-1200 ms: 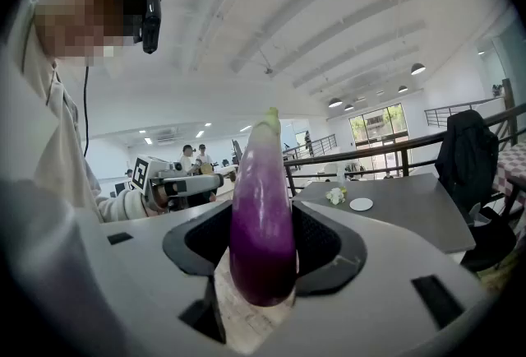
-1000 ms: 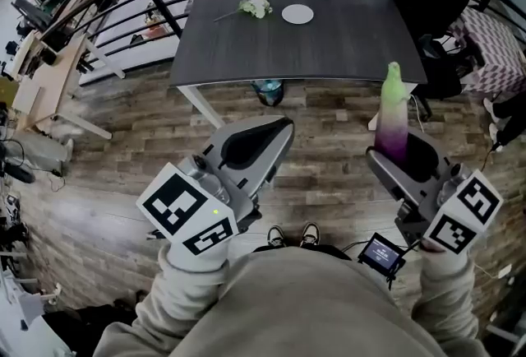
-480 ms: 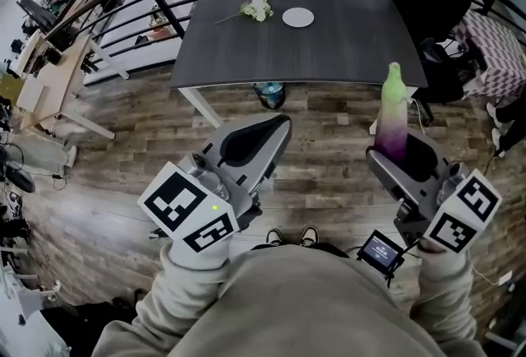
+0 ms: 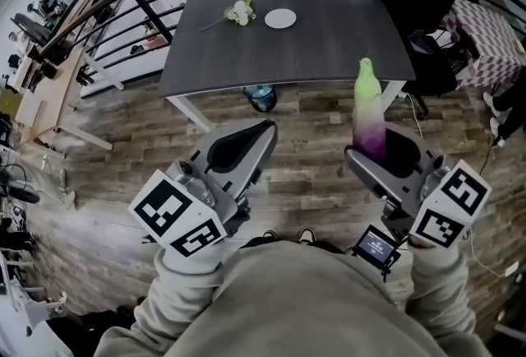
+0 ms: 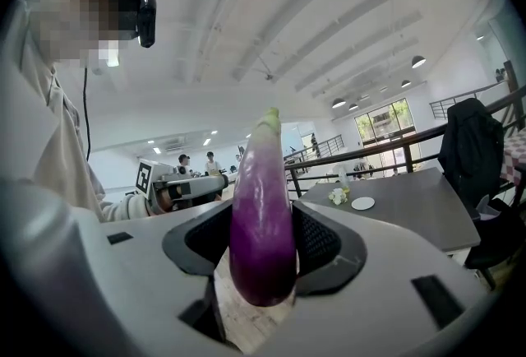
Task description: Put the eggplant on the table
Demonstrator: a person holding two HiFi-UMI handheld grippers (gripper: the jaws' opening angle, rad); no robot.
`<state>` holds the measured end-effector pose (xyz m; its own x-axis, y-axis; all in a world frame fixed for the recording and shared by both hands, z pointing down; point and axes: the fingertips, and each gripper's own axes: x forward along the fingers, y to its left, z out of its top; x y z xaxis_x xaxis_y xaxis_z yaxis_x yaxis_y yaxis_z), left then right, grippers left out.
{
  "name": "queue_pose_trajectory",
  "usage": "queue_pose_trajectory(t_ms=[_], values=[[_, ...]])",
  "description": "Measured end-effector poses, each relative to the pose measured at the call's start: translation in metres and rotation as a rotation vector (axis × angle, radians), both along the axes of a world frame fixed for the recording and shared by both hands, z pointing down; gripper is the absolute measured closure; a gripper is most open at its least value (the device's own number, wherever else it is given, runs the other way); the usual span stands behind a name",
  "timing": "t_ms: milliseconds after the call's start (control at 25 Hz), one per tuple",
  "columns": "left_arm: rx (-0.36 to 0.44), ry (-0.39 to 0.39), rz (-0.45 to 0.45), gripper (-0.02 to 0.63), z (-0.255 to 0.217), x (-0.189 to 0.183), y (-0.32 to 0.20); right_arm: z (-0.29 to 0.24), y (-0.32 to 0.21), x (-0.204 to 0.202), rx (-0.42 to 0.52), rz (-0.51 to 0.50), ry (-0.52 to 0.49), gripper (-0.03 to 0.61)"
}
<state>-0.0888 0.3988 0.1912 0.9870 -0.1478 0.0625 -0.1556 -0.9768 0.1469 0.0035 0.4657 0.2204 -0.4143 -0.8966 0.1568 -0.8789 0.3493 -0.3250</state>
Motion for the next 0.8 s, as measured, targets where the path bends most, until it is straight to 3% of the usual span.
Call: queue_pose_trajectory(t_ms=[520, 800], values=[[0.020, 0.003, 0.103, 0.609, -0.005, 0.049, 0.001, 0.007, 0.016, 0.044, -0.010, 0.084, -0.031, 0.350], [0.010, 0.026, 0.126, 0.609, -0.006, 0.059, -0.033, 0.009, -0.005, 0.053, -0.025, 0.122, -0.020, 0.350]])
